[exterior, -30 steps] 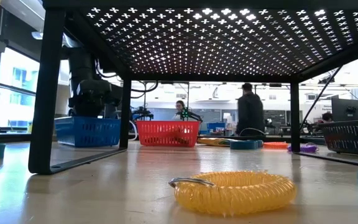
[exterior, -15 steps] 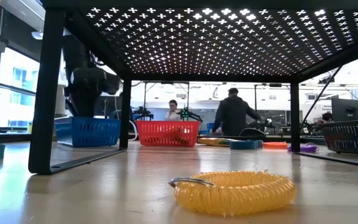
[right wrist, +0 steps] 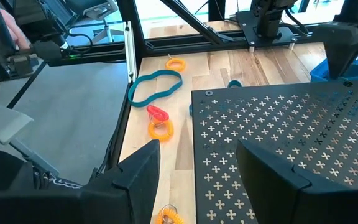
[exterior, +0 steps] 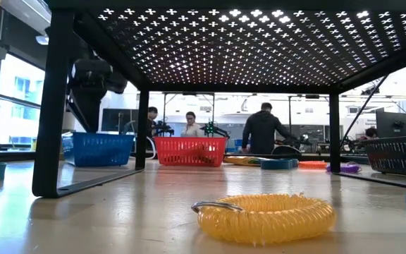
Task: Pick & Place Office Desk Supplies
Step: Adjust the blue rubber band in the blue bin
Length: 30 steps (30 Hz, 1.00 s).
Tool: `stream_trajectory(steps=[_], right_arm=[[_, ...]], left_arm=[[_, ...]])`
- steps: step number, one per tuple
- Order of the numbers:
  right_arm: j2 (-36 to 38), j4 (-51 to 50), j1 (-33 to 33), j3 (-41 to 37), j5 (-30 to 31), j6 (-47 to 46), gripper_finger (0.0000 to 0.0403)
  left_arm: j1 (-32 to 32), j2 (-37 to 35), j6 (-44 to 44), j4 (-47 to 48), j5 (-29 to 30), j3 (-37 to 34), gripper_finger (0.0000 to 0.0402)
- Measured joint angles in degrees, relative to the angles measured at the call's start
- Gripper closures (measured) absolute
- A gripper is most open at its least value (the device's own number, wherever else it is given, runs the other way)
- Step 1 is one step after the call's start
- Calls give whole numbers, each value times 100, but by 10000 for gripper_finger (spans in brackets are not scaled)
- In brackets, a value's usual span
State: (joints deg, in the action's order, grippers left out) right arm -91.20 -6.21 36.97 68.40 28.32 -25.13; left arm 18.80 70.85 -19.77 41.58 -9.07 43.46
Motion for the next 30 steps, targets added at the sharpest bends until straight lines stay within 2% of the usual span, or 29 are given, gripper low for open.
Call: stream_trajectory(steps=[7,10,15,20,25,30], right_arm=[[0,-3,0,0,0,87,203],[0,-3,-2,0,2,102,203],[0,-2,-39,0,1,104,203],[0,-3,-39,0,2,104,203],[0,-5,-39,0,-7,104,203],[0,-38,-39,0,-20,104,203]], left_arm=[[10,-484,-53,74,62,15,301],[7,-699,204,-35,465,71,301],[10,-857,388,-973,1068,101,301],[10,-602,389,-1607,1099,101,301],[26,-164,391,-1615,1504,101,301],[31,151,391,-1821,1573,101,301]])
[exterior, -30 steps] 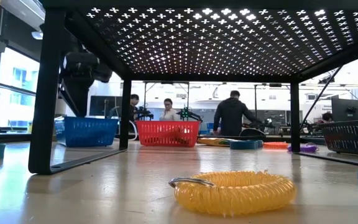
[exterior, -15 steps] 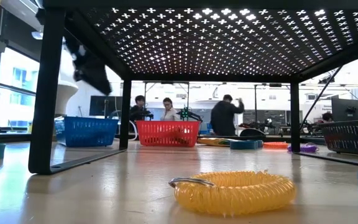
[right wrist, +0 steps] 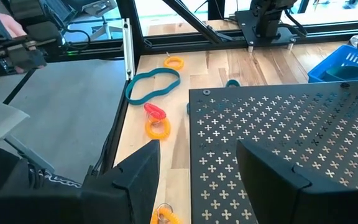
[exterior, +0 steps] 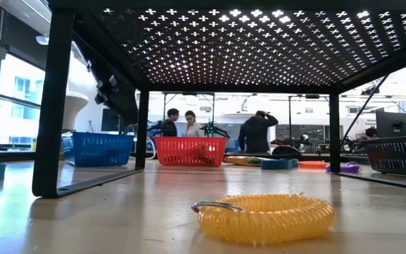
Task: Pick & Place Office Desk Supplies
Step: Adjust the blue rubber band in the blue bin
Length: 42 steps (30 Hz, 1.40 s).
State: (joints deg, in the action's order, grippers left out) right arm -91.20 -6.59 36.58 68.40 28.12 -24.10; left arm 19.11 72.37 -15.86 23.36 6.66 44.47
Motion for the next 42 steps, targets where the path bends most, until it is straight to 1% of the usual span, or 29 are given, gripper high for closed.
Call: stream_trajectory(steps=[2,10,12,18,27,31,35,39,42], right_arm=[[0,2,0,0,0,0,203],[0,-4,0,0,0,-2,203],[0,-7,0,0,0,-2,203],[0,-7,0,0,0,-2,203],[0,-11,0,0,0,-2,203],[0,-11,0,0,0,-2,203],[0,-11,0,0,0,-2,203],[0,-11,0,0,0,-2,203],[0,-11,0,0,0,6,203]], left_arm=[[-2,64,0,-84,17,0,301],[0,364,3,17,473,0,301],[0,366,34,9,497,-2,301],[0,334,103,-28,851,-2,301],[-93,338,-30,102,862,-2,301],[-56,388,-50,294,863,-4,301],[-42,393,-62,274,868,-4,303],[-44,393,-70,328,865,-4,317],[-44,393,-69,429,914,-4,339]])
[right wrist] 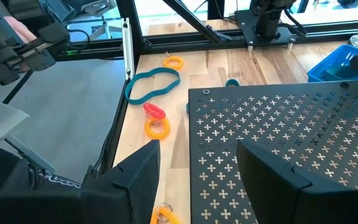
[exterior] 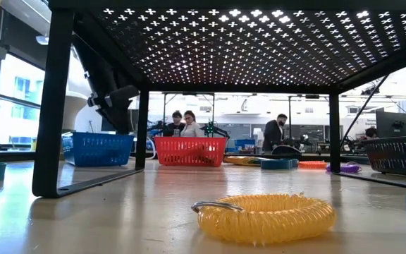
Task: Pick & Place Office Desk Supplies
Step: Adjust the blue rubber band in the blue bin
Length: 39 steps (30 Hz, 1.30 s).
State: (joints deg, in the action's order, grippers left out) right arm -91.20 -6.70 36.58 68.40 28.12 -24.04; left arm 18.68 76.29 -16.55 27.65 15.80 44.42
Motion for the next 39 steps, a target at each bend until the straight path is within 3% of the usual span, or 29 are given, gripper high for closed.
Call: stream_trajectory(steps=[7,13,22,27,33,39], right_arm=[[0,-59,0,0,0,29,203],[0,-98,0,0,0,5,203],[0,-149,0,-2,22,-12,203],[2,-149,0,-2,22,-12,203],[2,-192,0,-2,22,-133,203],[2,-221,1,-2,1,-156,203]], left_arm=[[-19,0,40,130,264,0,396],[-315,-92,-29,496,267,0,399],[-900,-663,-839,1011,234,2,400],[-1131,-631,-757,1586,-41,2,400],[-1226,-428,-727,1655,-61,0,388],[-1226,-149,-163,1672,-40,0,369]])
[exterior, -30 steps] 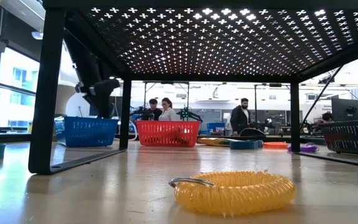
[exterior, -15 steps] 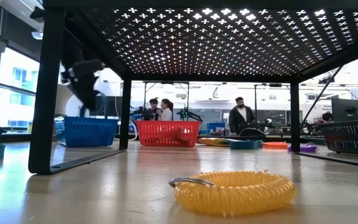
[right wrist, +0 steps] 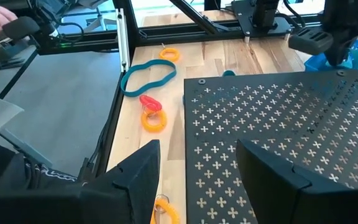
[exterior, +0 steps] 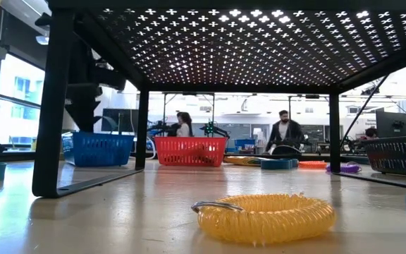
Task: Pick & Place Office Desk Supplies
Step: Adjust the blue rubber band in the blue bin, then put the orange spring keychain into the black bin
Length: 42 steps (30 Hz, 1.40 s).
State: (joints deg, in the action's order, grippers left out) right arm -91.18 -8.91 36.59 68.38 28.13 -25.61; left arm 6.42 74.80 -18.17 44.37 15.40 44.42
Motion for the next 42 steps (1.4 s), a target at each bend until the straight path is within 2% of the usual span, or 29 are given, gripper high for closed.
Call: stream_trajectory(steps=[6,10,14,19,24,30,38,42], right_arm=[[0,-39,-1,0,12,-2,203],[0,-53,0,0,21,-4,203],[0,-54,0,0,23,-4,203],[0,-63,-1,0,22,-2,203],[0,-74,-1,0,20,-4,203],[0,-75,-1,0,20,-4,203],[0,-84,-1,0,20,-2,203],[0,-85,1,0,20,-2,203]], left_arm=[[0,410,522,-60,117,-2,342],[-27,469,764,-53,618,-2,328],[-175,365,787,-54,1358,-2,315],[-377,289,869,100,1718,-2,292],[-504,260,846,223,1794,-2,274],[-557,260,642,649,1885,-2,269],[-994,91,605,727,2924,-2,269],[-1419,-111,453,787,3088,4,269]])
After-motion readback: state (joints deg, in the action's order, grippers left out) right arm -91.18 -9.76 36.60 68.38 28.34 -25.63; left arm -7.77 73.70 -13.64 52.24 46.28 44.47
